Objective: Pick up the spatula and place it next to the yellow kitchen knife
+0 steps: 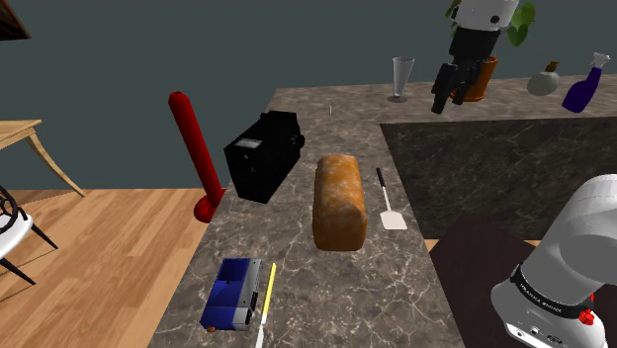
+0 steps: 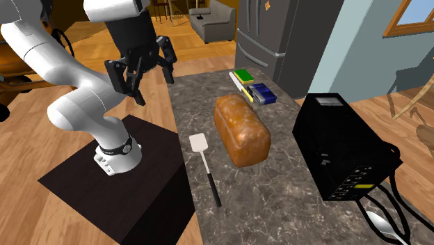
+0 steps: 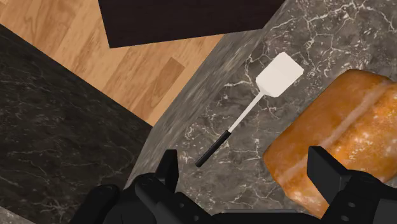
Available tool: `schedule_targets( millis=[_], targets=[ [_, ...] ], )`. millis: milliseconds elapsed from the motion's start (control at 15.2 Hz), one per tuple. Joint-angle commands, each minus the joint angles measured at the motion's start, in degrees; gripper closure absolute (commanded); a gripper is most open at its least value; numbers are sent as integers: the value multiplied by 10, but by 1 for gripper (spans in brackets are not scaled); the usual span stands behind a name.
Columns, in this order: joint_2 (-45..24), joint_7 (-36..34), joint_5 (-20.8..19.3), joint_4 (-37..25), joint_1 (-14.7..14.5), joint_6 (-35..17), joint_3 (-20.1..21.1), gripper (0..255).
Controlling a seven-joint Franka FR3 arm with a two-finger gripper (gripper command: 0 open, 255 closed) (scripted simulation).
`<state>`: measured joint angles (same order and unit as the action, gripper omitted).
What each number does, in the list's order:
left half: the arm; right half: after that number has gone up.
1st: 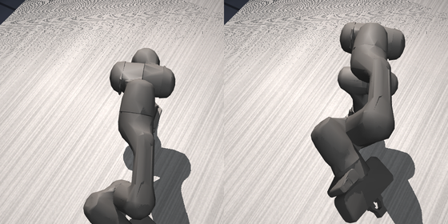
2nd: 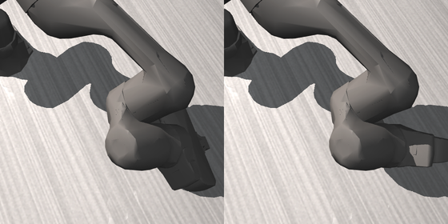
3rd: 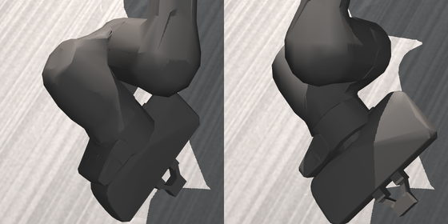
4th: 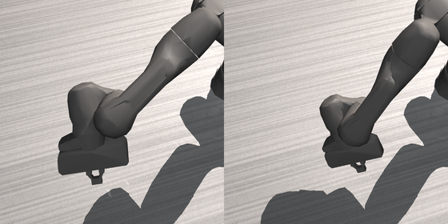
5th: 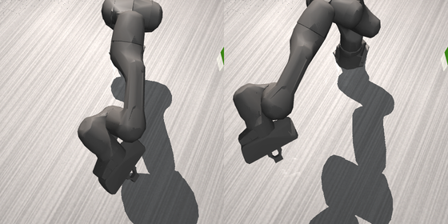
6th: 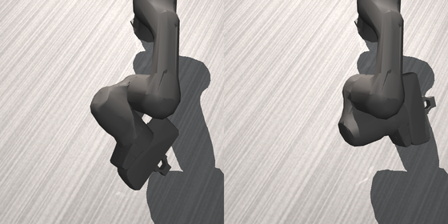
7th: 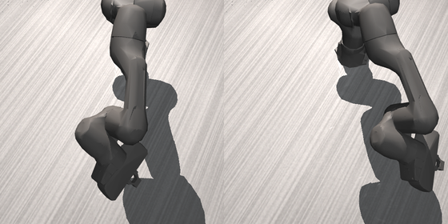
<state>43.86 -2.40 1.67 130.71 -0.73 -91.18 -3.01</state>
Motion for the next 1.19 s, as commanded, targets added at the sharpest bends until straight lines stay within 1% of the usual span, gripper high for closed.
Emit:
schedule_targets(
  millis=[0,330,594,858,1122],
  targets=[
    [0,0,0,0,0,0,0,0],
    [-13,-112,17,82,24,-95,50,0],
    [-44,-203,29,130,41,-174,90,0],
    [-94,-295,38,164,60,-255,132,0],
    [-162,-392,37,181,82,-337,173,0]
  ],
)
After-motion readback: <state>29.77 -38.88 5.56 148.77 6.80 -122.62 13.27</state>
